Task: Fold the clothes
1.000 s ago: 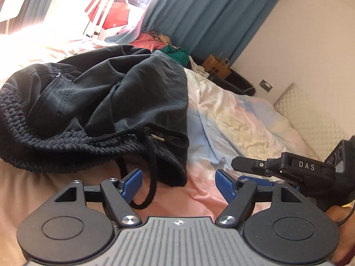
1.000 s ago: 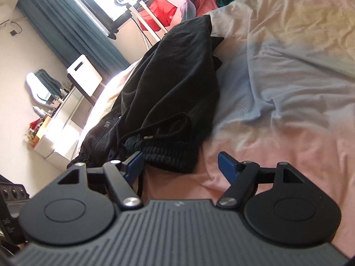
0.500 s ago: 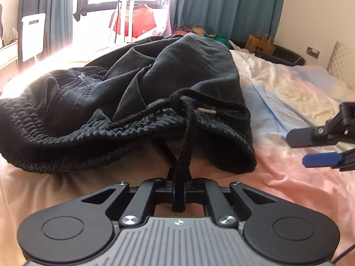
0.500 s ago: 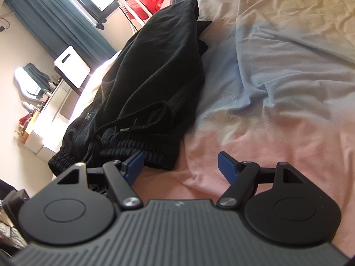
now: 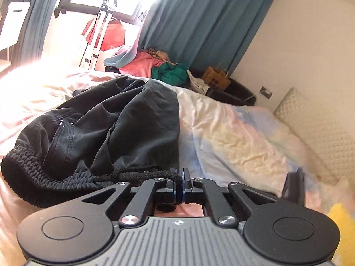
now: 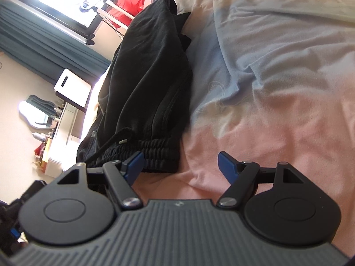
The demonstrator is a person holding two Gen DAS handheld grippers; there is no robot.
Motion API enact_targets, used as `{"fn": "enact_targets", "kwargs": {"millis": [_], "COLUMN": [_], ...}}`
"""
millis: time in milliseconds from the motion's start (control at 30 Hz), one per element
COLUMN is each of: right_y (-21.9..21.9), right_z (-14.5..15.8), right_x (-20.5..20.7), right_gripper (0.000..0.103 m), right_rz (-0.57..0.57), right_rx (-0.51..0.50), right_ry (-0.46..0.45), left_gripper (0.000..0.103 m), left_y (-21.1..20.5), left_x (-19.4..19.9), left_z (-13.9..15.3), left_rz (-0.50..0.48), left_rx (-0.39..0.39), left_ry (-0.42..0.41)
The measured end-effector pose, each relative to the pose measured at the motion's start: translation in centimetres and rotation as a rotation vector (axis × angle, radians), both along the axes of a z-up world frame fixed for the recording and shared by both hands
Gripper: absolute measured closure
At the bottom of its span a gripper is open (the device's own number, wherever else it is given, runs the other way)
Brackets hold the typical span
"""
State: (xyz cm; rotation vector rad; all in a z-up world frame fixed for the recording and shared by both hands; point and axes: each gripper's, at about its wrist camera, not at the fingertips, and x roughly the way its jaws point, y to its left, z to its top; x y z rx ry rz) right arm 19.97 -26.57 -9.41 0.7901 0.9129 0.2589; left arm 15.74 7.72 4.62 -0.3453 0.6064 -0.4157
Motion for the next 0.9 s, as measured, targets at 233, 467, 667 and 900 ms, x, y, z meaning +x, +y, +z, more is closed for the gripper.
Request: {"fn": "enact_targets", "kwargs": {"millis": [233, 467, 667, 900], "right_y": [0.3, 0.1, -0.1, 0.5], "right_z": [-0.5, -1.1, -1.8, -1.5], "right_x": [0.7, 1.4, 2.0, 1.9], "right_gripper": [0.026, 0.026, 0.026, 0.026], "right_rz": [0.008, 0.011, 0.008, 0.036], "right_rx": [0.024, 0.034, 0.042, 0.042], "right_ry": [0.014, 0.023, 0.032, 0.023], "left_gripper": [0.099, 0.098, 0.070, 0.022], "left_y": [3.3, 3.5, 4.7, 5.3], "left_x": [6.9, 18.3, 19.7, 13.2], "left_z": [4.6, -1.2, -6.2, -4.6], "left_rz": [0.025, 0.219, 0.238, 0.225], "left_rx": [-0.212, -0.039, 0.021, 0.111], "left_ry": [0.035, 0.172, 0.321, 0.243]}}
